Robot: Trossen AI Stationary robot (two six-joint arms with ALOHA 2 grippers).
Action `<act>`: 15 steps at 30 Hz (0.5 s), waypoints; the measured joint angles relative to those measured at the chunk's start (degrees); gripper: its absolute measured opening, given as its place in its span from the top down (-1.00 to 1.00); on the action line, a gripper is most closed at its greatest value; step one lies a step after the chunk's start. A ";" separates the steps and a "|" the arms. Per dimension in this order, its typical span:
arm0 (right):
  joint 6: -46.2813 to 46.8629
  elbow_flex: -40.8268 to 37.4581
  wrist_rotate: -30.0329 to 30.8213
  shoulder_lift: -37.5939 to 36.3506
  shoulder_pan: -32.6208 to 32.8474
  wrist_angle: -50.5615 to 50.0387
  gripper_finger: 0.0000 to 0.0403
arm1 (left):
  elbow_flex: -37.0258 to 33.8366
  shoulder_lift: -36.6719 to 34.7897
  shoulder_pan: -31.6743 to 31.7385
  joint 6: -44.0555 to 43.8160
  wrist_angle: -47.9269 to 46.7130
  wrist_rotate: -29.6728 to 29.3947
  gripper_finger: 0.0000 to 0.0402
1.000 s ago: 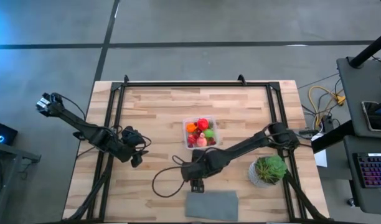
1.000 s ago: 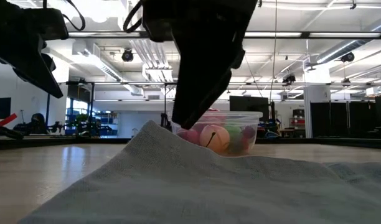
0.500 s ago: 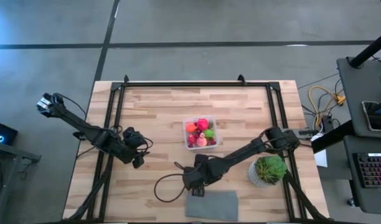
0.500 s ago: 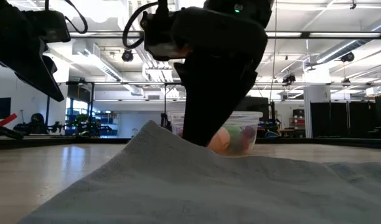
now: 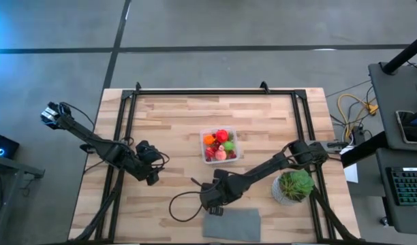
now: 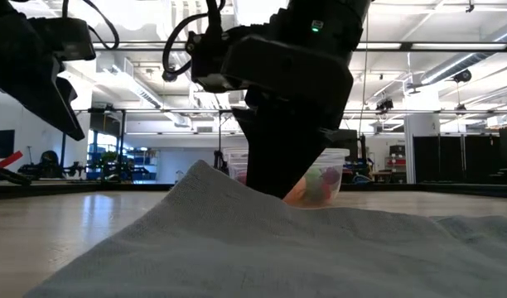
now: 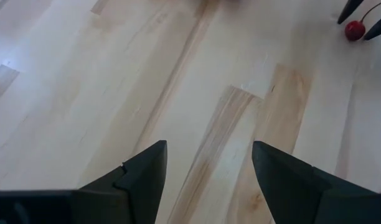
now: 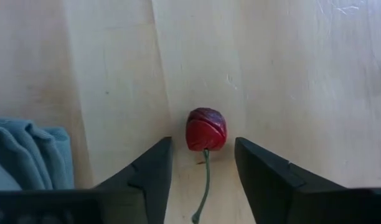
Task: Pick and placing Produce into tupperware
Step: Put the red cherry into the transparent container
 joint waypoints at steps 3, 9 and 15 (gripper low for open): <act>-0.02 0.00 -0.02 0.15 0.00 0.24 0.27 | 0.00 -0.04 0.00 0.06 0.02 -0.02 -0.10; -0.19 -0.02 0.10 0.19 -0.21 1.96 0.43 | 0.00 -0.04 0.00 0.17 0.02 -0.01 -0.10; -0.24 -0.07 0.54 0.19 -0.86 2.83 0.44 | 0.01 -0.04 0.00 0.20 0.00 0.00 -0.10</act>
